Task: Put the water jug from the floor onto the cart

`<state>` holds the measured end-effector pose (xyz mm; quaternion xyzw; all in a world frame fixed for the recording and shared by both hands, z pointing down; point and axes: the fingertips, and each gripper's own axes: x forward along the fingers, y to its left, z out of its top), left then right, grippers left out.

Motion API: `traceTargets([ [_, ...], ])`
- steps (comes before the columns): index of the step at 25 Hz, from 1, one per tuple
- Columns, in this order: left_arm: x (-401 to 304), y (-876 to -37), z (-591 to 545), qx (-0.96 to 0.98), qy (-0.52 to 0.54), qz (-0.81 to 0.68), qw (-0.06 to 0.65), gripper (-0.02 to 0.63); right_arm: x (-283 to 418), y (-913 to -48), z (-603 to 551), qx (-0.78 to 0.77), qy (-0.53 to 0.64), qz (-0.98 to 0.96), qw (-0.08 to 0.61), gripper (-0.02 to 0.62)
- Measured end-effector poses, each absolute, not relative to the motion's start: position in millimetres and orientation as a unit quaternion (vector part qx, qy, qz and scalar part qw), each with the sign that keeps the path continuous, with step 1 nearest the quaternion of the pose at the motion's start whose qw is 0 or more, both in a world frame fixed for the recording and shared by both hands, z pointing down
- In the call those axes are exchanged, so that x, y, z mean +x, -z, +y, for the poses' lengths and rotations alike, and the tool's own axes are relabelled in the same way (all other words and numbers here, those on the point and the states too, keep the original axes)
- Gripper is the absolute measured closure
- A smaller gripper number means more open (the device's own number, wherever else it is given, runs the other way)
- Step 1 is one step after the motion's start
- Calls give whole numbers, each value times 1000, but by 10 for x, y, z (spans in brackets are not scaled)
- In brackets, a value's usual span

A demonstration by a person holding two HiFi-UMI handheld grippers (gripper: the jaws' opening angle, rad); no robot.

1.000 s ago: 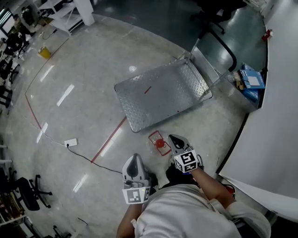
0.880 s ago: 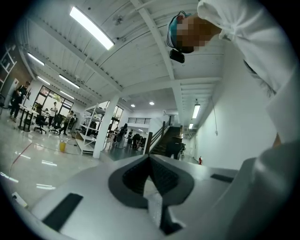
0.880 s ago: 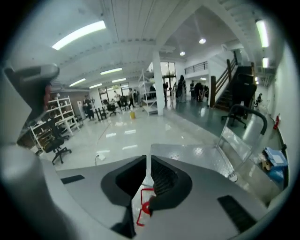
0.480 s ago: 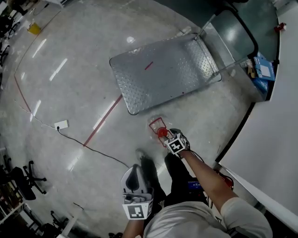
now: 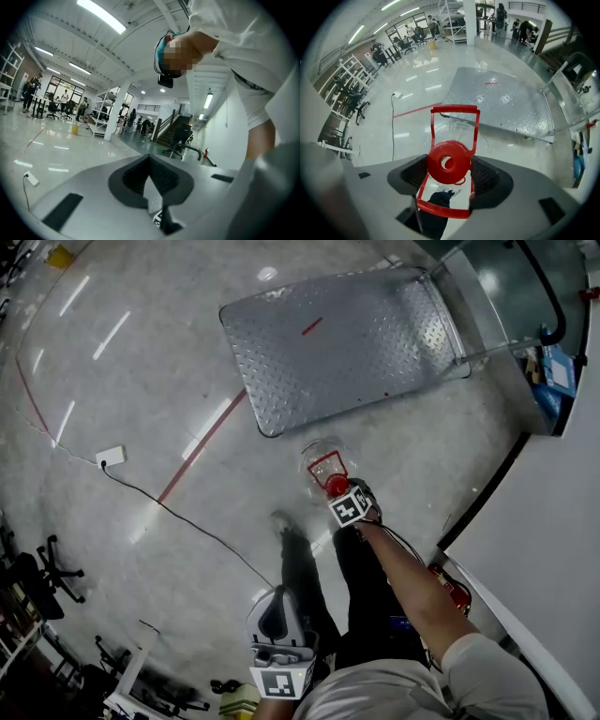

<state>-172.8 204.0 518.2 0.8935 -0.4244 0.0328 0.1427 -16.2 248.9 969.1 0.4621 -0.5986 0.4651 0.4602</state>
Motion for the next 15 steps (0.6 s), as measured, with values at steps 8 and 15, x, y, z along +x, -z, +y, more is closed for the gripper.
traceTargets([
  [8, -1896, -5271, 1947, 885, -32, -438, 152, 603, -224, -9707, 2424, 465, -452, -599, 469, 316],
  [15, -2045, -5000, 1841, 890, -17, -429, 155, 603, -251, -9154, 2469, 471, -454, -594, 468, 321],
])
